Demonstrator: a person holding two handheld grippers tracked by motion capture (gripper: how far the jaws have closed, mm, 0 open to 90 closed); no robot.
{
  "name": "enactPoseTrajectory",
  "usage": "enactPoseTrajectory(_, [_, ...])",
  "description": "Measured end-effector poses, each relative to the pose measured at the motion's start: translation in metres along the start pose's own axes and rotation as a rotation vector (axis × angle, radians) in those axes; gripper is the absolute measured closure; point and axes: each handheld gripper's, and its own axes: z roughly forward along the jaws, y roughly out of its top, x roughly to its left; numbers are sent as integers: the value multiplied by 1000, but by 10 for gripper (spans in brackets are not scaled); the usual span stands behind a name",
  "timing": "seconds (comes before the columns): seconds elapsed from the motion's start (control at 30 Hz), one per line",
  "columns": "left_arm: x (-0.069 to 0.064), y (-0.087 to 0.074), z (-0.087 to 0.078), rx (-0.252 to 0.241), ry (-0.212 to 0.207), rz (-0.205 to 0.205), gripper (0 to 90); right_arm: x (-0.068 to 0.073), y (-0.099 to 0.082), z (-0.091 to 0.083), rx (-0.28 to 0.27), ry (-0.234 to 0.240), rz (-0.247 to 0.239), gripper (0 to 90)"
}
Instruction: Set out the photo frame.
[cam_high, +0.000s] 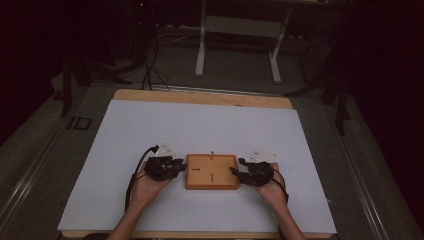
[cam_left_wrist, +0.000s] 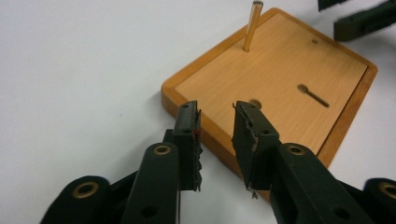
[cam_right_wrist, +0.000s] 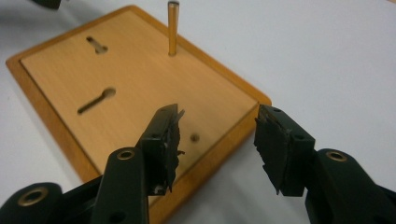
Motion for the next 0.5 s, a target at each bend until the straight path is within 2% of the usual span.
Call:
enactPoseTrajectory(0.2, [-4,9,10,14,-9,24,683,-1,-8,-8,-17,-4,25,493])
enactPoseTrajectory(0.33, [-8,14,19,11,-31,32,684,-1,-11,-11,-26,-10,23,494])
enactPoseTrajectory(0.5, [-11,21,29,9,-55,60,684,-4,-14,-14,-31,-20,36,494])
